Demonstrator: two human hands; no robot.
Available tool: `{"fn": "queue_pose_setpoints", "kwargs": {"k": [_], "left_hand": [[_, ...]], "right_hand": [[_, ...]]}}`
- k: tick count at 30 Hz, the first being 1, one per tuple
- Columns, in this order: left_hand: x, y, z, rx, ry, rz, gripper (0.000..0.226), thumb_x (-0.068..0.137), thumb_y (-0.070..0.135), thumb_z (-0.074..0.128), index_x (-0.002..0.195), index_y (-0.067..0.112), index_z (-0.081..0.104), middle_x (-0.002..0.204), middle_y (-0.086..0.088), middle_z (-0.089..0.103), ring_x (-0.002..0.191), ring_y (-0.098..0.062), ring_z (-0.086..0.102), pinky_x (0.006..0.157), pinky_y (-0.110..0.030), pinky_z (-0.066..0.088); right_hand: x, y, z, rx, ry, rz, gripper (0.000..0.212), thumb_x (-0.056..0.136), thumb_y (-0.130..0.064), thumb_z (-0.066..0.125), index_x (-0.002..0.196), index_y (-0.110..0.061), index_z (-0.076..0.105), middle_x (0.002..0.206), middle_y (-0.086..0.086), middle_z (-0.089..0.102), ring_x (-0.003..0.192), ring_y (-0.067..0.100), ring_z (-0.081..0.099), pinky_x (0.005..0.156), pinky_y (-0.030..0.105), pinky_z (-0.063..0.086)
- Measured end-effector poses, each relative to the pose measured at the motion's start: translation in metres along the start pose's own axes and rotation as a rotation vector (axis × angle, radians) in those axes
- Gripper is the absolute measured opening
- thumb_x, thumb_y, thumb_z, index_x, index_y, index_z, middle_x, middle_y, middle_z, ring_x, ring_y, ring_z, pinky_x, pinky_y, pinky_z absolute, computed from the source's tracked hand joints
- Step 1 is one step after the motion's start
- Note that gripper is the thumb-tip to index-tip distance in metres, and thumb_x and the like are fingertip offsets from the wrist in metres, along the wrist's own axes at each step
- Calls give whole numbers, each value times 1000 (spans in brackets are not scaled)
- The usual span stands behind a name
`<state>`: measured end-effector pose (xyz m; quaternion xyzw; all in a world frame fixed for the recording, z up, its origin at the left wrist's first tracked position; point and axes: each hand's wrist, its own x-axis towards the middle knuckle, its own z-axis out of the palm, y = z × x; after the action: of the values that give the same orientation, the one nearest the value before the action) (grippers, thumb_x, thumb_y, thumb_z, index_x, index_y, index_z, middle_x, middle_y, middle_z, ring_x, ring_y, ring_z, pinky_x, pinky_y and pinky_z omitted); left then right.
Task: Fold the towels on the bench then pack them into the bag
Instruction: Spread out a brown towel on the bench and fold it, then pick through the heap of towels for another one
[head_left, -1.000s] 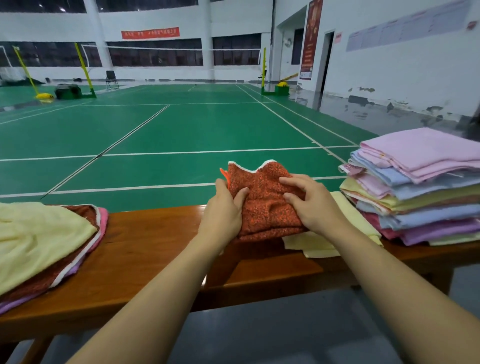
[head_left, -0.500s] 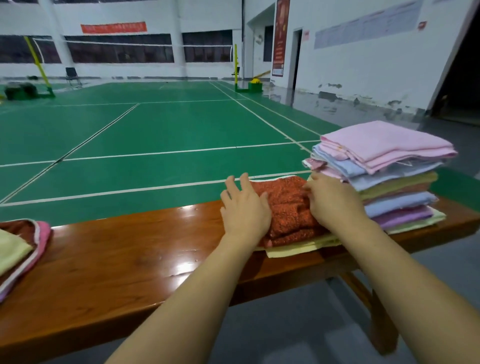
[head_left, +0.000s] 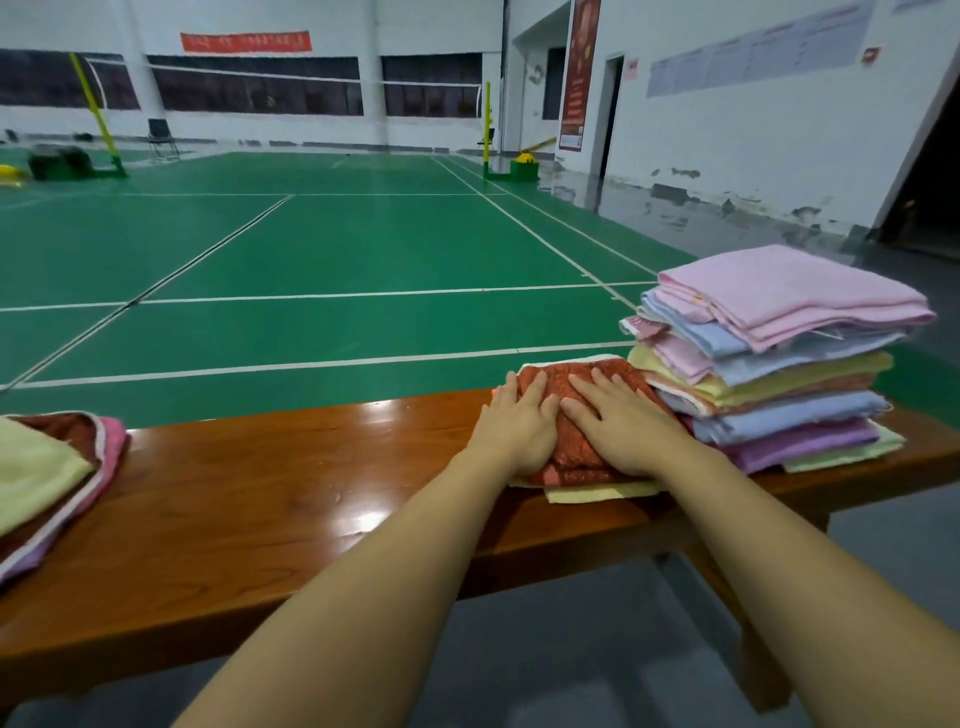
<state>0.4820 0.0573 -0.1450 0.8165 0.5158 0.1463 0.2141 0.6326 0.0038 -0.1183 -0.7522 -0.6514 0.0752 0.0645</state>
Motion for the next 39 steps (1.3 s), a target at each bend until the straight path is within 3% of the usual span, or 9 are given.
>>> {"fn": "queue_pose_setpoints", "kwargs": {"k": [5,13,16,20,27,30,35,37,39], "left_hand": [[-28,-38,-59,20,216,-109,67,105,56,24,162,22,16,169,-13,1,156,-30,1,125,-45,6],[-133,-161,-174,160,398,-329,53,110,38,27,158,17,28,167,-17,14,154,-38,9,125,-46,11],[-186,-213,-210,209,502,-459,55,108,37,40,152,5,38,157,-26,34,147,-40,27,120,-44,24],[-250,-276,-246,311,525,-688,46,97,43,56,132,14,58,134,-19,52,126,-38,47,106,-44,41],[-305,-335,-272,310,520,-829,73,89,63,60,145,18,46,144,-19,43,132,-39,39,110,-49,35],[-301,-335,-271,314,545,-749,71,89,59,63,146,22,44,137,-16,49,125,-37,48,104,-48,42],[-288,-331,-272,267,573,-671,61,87,63,63,135,26,55,123,-9,61,109,-31,61,91,-45,53],[-279,-322,-267,267,639,-606,49,86,65,62,115,25,66,109,-4,65,99,-26,62,85,-42,54],[-267,-310,-259,250,686,-513,33,89,54,63,105,26,71,101,-3,65,94,-26,63,84,-40,53]], "right_hand": [[7,-47,-32,-182,108,-78,63,104,-61,18,161,-34,16,170,-3,7,157,30,1,124,56,3],[11,-272,9,-70,39,-541,61,106,-55,31,160,-29,23,170,-3,13,156,24,10,124,53,10],[6,-346,29,17,-4,-667,57,104,-53,40,155,-26,38,164,0,31,151,25,29,122,47,26],[-7,-419,49,319,-109,-765,41,100,-44,57,134,-22,61,138,3,62,125,25,58,103,37,47],[-5,-470,74,397,-214,-480,56,92,-54,63,127,-9,63,126,12,67,113,32,63,93,36,51],[-4,-471,75,664,-218,-453,39,88,-44,74,111,-12,72,106,7,72,98,28,68,78,33,51],[-6,-464,68,1221,-247,-386,13,91,-26,76,91,-15,68,96,8,74,87,28,71,82,44,59],[-6,-455,63,1396,-321,-339,9,94,-18,72,97,-12,66,96,11,72,71,21,69,66,38,60],[-7,-443,57,1428,-371,-330,15,97,-16,67,107,-6,64,86,8,67,45,10,52,42,25,44]]}}
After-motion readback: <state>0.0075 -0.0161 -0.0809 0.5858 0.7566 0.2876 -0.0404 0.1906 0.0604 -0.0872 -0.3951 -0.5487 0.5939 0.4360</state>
